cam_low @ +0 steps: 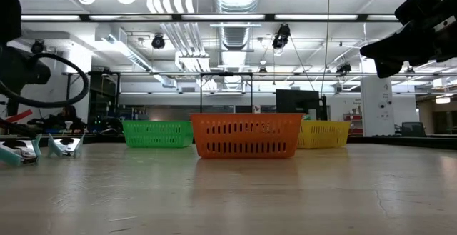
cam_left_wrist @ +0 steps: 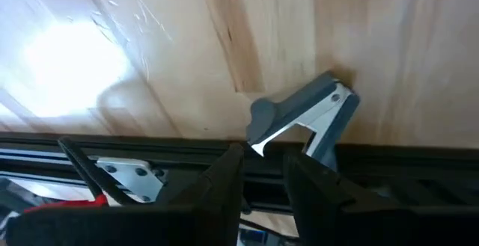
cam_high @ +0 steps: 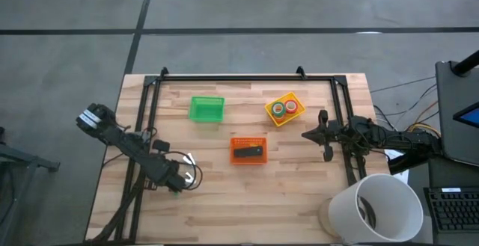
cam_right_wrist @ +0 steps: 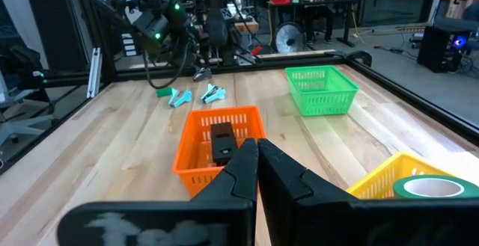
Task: Pick and place Stapler, Stapler remover, tape
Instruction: Put the black staple remover into the green bin
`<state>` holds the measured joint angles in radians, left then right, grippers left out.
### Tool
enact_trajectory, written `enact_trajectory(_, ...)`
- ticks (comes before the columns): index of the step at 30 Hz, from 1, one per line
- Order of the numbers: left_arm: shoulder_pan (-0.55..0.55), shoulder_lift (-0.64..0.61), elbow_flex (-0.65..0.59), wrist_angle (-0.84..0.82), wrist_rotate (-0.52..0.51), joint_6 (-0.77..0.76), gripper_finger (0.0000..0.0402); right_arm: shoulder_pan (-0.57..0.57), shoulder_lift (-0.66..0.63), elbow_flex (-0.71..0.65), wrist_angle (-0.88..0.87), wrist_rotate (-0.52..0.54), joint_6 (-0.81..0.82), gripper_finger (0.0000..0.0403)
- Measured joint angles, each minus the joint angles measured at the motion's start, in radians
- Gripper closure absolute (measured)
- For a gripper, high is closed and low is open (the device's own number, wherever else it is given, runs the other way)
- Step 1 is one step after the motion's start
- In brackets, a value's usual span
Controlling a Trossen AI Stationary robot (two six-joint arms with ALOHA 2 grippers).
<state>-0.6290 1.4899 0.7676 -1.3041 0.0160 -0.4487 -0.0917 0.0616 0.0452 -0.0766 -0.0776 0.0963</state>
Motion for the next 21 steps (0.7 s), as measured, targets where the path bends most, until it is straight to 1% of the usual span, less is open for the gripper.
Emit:
enact_trajectory(4, 0.001, 0.000, -0.029, 0.031, -0.023, 0.011, 0.0306, 0.000, 0.000, 0.000, 0.000, 0.000, 0.000, 0.0394)
enact_trajectory(13, 0.000, 0.000, -0.061, 0.057, -0.025, 0.012, 0.0322, 0.000, 0.000, 0.000, 0.000, 0.000, 0.000, 0.0394)
enact_trajectory(17, 0.000, 0.000, -0.061, 0.059, -0.025, 0.012, 0.0340, 0.000, 0.000, 0.000, 0.000, 0.000, 0.000, 0.0394)
enact_trajectory(21, 0.000, 0.000, -0.061, 0.066, -0.025, 0.013, 0.0373, 0.000, 0.000, 0.000, 0.000, 0.000, 0.000, 0.0394)
